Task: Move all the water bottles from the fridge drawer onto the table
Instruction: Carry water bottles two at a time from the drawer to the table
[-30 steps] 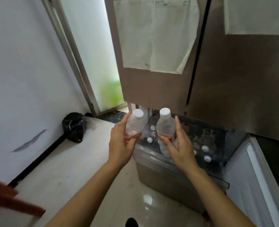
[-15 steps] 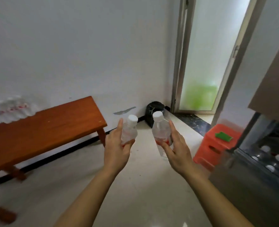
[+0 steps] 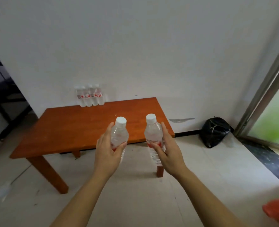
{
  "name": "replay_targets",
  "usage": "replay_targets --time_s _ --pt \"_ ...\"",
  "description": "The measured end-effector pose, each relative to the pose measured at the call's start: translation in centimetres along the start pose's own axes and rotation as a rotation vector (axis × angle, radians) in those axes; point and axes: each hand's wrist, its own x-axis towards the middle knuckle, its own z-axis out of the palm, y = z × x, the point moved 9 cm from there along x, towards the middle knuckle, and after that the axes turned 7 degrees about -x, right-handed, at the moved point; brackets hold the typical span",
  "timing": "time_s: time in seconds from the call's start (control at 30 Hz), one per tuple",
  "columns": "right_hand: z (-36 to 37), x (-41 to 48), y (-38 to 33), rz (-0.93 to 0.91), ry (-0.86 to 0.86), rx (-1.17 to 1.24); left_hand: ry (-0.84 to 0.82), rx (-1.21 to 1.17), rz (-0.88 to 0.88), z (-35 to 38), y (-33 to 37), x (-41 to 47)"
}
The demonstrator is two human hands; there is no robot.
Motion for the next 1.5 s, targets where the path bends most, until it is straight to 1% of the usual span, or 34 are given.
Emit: replay_targets --time_s 0.17,0.3,0.4,0.47,0.6,0.73,0.9,1.07,1.27,1.37,1.5 --pt "6.6 8.5 0.9 -0.012 -0.034 0.049 0.034 0.015 -0.042 -0.5 -6.0 7.9" --pt "11.6 17.1 2.8 -0.031 -0.056 0.056 0.063 -0.012 -0.06 0.6 -10.5 16.4" --pt "14.7 24.5 3.4 -0.021 -0.059 0.067 0.048 -0.023 -0.071 1.2 -13.0 23.6" --pt "16.5 29.4 3.2 -0.029 -0.079 0.081 0.048 -0.043 -0.093 1.0 -14.5 28.0" --pt "20.0 38.4 1.9 -0.078 -0.105 0.066 0.102 -0.067 -0.12 -0.7 -16.9 35.4" --pt "24.3 44.7 1.0 -0.102 -0.124 0.063 0.134 -0.083 -0.115 -2.5 -20.4 41.2" --pt "30.7 50.4 1.6 -0.05 -0.145 0.058 0.125 -0.07 -0.13 -3.6 -26.7 48.1" --pt "36.4 55.8 3.0 0.046 -0.153 -0.057 0.025 -0.082 -0.166 -3.1 -33.3 55.2" --pt "38.1 59.4 6.3 0.152 -0.095 -0.187 -0.126 -0.049 -0.153 0.4 -38.1 61.6" --pt "38.2 60.9 8.1 0.185 -0.09 -0.199 -0.208 -0.043 -0.166 3.0 -39.7 64.0" --pt "39.3 63.3 12.2 0.249 -0.139 -0.147 -0.305 0.018 -0.139 7.1 -41.0 67.2"
